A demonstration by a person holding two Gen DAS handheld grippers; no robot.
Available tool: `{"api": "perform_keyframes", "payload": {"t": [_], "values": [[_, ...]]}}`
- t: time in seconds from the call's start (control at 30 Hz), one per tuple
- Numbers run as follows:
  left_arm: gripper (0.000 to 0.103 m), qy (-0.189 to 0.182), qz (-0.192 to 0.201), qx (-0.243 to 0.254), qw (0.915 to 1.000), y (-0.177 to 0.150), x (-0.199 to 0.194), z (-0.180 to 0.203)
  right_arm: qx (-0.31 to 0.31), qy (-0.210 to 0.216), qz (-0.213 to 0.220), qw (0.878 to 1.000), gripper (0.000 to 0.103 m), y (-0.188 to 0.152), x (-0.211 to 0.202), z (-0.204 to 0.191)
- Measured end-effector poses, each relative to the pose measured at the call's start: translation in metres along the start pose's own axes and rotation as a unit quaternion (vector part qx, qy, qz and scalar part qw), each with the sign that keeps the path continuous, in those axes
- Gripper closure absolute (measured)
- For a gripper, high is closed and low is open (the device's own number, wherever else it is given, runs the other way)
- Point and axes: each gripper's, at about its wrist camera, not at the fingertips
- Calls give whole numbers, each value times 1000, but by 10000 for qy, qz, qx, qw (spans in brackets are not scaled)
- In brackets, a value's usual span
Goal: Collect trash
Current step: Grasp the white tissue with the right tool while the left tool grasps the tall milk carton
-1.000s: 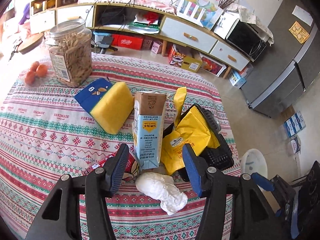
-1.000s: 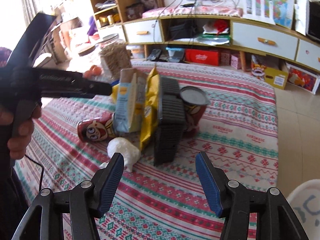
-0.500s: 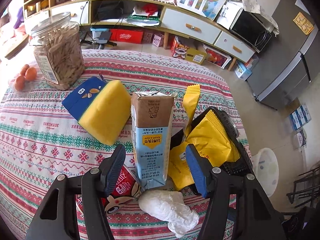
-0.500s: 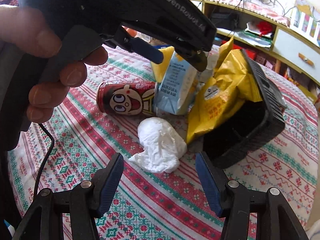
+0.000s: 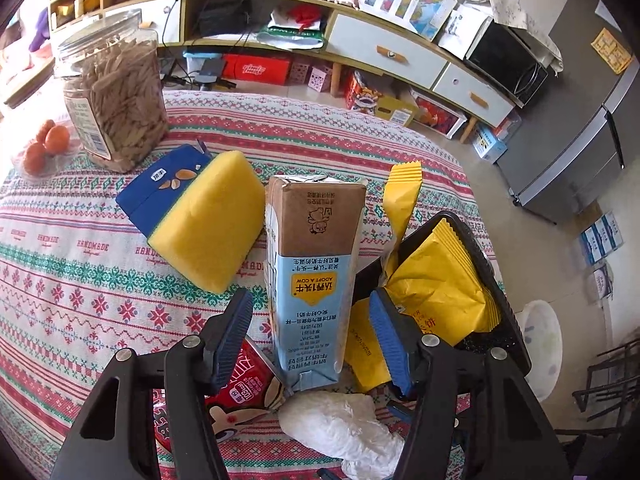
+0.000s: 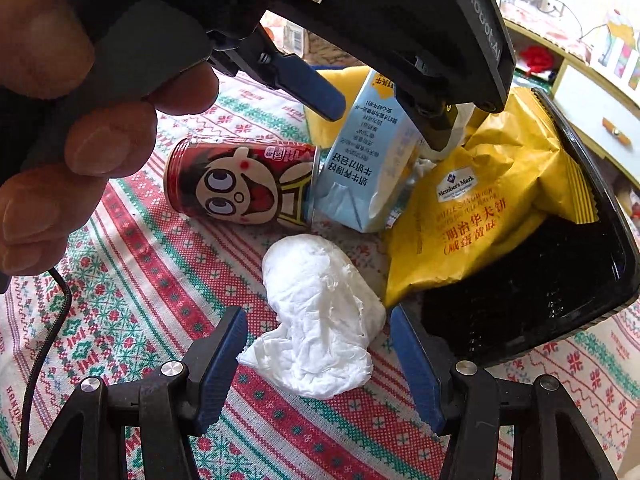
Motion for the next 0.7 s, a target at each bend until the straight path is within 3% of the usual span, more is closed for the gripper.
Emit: {"api": "perform_keyframes", "payload": {"t": [0.1, 0.17, 0.23, 0.33, 0.7], "values": [[58, -8, -27, 11, 10000, -1, 3, 0, -35, -13, -29, 10000, 44, 1, 4, 1], [59, -44, 15, -47, 10000, -2, 2, 0, -44, 26, -75, 10000, 59, 1, 7, 1], [59, -72, 49, -73, 9999, -3, 0, -2, -20, 81, -142, 9999, 88, 3, 9, 5], [59, -144, 128, -140, 9997, -5, -5, -6, 73, 151, -140, 9998, 93, 4, 8, 10], [61, -626, 477, -482, 9957, -12, -46, -18, 417, 417, 144, 9982, 94, -1, -32, 17]]}}
Point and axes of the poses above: each gripper's, at about its wrist camera, not at the fingertips, and x roughly the way its jaws point, z to its right, y to its top, and after that the axes turned 3 degrees about x, right-handed
